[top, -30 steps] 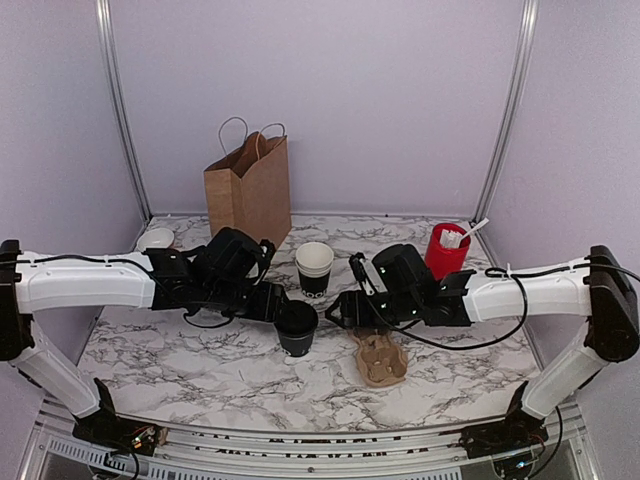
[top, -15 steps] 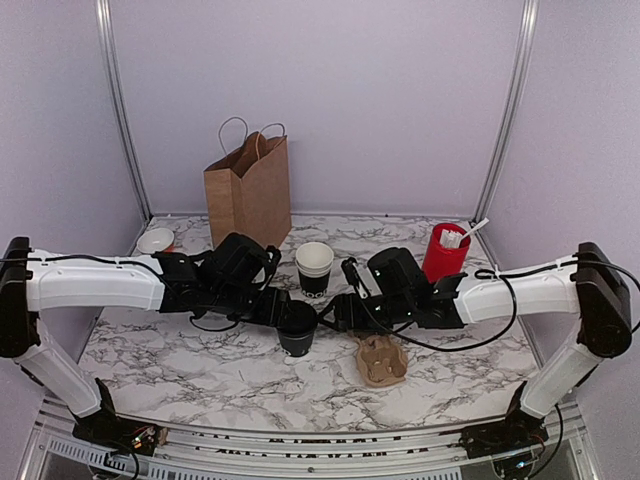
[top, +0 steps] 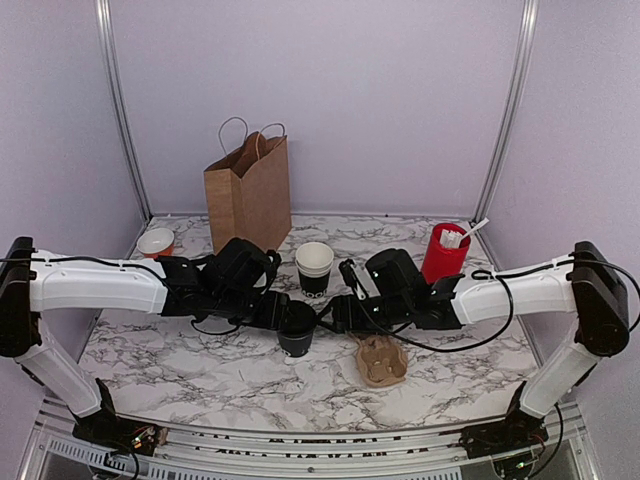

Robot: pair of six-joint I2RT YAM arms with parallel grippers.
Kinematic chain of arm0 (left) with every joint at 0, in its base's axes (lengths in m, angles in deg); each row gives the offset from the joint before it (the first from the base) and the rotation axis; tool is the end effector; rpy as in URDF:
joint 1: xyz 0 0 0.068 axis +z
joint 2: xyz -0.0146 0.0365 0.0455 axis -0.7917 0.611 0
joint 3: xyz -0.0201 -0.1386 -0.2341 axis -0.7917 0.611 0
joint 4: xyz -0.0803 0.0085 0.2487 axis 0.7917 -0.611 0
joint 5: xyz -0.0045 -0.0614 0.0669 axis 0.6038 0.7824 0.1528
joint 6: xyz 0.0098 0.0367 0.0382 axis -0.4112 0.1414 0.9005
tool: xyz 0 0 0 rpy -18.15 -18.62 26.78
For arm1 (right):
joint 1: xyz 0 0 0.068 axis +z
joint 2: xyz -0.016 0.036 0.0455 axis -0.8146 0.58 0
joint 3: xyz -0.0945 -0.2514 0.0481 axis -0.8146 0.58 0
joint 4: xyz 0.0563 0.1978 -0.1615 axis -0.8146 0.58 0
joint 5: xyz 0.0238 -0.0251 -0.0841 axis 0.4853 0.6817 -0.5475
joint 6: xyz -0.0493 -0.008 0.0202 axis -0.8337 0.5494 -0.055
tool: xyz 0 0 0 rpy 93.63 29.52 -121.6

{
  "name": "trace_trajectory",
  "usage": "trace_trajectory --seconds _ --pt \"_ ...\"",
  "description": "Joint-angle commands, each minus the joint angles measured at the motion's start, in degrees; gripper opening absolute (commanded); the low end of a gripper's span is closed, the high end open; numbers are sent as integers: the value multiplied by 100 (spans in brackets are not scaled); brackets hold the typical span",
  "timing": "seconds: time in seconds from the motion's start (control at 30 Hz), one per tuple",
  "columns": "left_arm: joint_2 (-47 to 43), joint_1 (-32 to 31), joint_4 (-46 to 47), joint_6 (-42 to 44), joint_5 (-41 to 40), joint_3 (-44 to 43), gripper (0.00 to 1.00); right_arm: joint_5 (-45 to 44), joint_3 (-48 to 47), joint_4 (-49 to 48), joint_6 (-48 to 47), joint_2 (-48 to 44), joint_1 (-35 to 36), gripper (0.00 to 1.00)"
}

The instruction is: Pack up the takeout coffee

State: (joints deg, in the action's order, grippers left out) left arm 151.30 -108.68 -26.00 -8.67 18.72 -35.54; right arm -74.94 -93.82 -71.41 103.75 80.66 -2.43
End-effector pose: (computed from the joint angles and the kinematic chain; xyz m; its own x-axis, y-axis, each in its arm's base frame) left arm 0.1896 -0.2786 0.2330 -0.7643 0.1094 -0.6355 0.4250 0.8266 -0.3689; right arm 0.2008 0.2695 0.1964 -0.8581 -0.0569 -0.5103 -0.4047 0.6866 0.6040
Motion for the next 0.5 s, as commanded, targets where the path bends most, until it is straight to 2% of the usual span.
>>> trace_trajectory --seconds 0.0,0.47 --pt "152 -75 48 -22 -7 86 63 -87 -193 44 -19 189 104 64" --pt "155 -86 74 -120 -55 195 63 -1088 -444 1238 -223 576 469 63"
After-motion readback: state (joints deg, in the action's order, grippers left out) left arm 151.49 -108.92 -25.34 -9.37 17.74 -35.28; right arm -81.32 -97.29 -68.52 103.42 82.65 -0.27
